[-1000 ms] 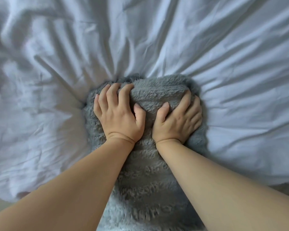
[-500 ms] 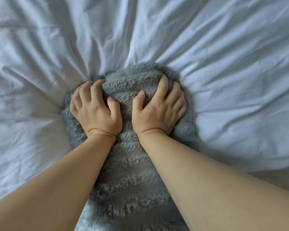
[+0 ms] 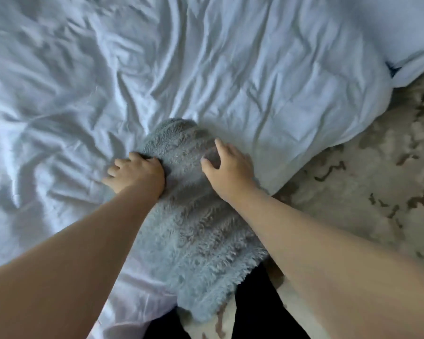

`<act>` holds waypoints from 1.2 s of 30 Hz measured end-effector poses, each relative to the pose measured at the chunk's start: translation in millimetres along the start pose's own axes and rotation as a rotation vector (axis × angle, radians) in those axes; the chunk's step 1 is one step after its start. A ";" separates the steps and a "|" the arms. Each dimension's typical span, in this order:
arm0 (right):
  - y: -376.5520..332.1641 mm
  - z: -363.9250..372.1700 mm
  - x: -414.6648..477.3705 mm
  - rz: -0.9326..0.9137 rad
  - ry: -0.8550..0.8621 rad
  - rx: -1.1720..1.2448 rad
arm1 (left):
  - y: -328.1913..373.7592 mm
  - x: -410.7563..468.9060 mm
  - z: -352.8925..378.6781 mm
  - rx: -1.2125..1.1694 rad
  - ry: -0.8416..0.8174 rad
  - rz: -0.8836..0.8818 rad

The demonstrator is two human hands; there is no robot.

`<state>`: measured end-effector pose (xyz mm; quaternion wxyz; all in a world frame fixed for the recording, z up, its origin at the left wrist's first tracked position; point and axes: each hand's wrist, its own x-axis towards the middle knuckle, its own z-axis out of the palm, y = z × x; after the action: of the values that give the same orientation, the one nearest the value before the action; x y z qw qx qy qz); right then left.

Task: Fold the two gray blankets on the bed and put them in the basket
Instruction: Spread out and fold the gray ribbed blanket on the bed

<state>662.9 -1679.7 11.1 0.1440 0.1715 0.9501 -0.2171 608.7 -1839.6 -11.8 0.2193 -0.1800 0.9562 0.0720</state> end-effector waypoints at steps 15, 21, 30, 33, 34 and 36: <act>8.5 38.9 -116.1 0.441 0.413 0.100 | 18.1 -43.6 -5.7 0.158 0.134 0.986; 10.8 99.1 -100.4 0.398 0.576 -0.020 | -5.5 -13.7 40.3 -0.065 0.244 1.084; 46.6 188.0 -43.2 0.326 0.717 0.023 | -6.9 41.7 121.5 -0.253 0.376 1.242; 47.8 189.1 -43.5 0.316 0.729 0.023 | -7.1 42.6 121.6 -0.267 0.375 1.261; 45.8 182.9 -47.8 0.321 0.718 0.005 | -7.4 39.3 115.9 -0.255 0.361 1.257; 39.2 163.4 -57.0 0.340 0.694 -0.016 | -5.3 29.5 97.4 -0.222 0.314 1.220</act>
<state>761.9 -1736.9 -124.5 -0.1511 0.3885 0.9021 -0.1117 624.2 -1832.6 -112.2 -0.0238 0.3665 0.8944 0.2552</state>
